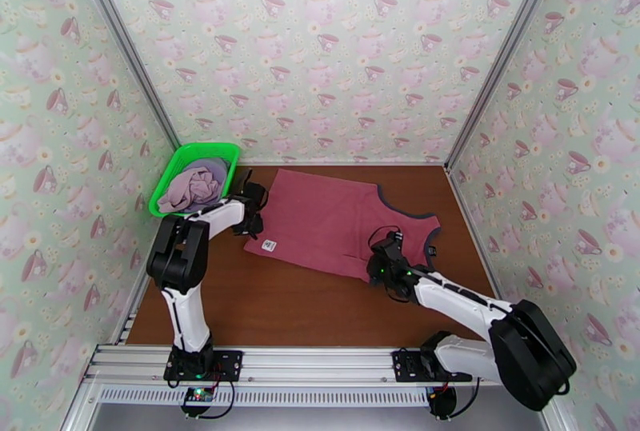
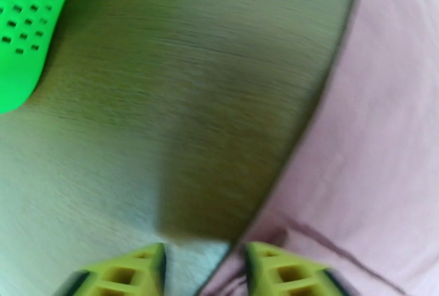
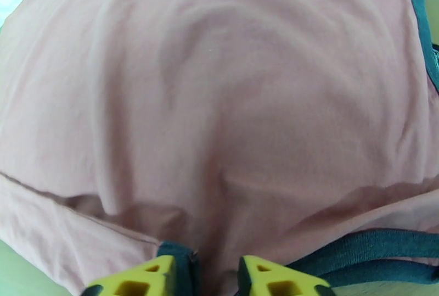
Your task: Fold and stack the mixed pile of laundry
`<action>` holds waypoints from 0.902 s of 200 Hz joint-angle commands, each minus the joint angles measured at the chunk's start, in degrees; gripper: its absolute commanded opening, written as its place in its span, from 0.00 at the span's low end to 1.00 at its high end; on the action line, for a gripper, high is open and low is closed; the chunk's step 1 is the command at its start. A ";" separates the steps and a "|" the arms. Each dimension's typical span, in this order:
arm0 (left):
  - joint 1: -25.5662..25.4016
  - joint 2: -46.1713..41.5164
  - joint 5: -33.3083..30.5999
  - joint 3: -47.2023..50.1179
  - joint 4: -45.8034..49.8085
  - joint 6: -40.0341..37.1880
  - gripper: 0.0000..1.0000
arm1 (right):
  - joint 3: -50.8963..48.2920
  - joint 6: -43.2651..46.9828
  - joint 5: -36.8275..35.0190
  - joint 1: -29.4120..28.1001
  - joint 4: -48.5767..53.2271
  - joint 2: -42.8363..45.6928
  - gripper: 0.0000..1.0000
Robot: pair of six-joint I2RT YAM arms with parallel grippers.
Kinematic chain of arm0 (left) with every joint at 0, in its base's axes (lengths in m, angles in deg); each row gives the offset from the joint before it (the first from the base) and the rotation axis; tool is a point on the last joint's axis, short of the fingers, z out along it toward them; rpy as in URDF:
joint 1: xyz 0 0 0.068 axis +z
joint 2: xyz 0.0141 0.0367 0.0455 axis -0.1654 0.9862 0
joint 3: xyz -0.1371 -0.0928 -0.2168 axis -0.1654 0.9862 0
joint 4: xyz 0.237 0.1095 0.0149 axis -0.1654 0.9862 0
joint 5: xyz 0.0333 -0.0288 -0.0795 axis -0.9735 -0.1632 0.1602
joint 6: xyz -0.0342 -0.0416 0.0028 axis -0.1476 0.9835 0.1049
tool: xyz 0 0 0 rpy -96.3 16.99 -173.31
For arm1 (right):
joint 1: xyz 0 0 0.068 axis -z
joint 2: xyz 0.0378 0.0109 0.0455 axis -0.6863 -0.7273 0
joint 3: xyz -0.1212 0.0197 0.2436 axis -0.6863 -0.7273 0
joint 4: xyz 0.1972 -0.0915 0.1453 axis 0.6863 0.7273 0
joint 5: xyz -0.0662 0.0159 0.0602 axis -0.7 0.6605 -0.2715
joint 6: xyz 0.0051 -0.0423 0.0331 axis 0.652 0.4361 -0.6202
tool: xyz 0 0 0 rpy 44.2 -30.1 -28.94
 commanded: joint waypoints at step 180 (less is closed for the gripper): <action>-5.36 4.01 5.92 2.97 4.74 6.72 0.28 | 16.28 11.17 12.14 35.32 18.83 -20.92 0.10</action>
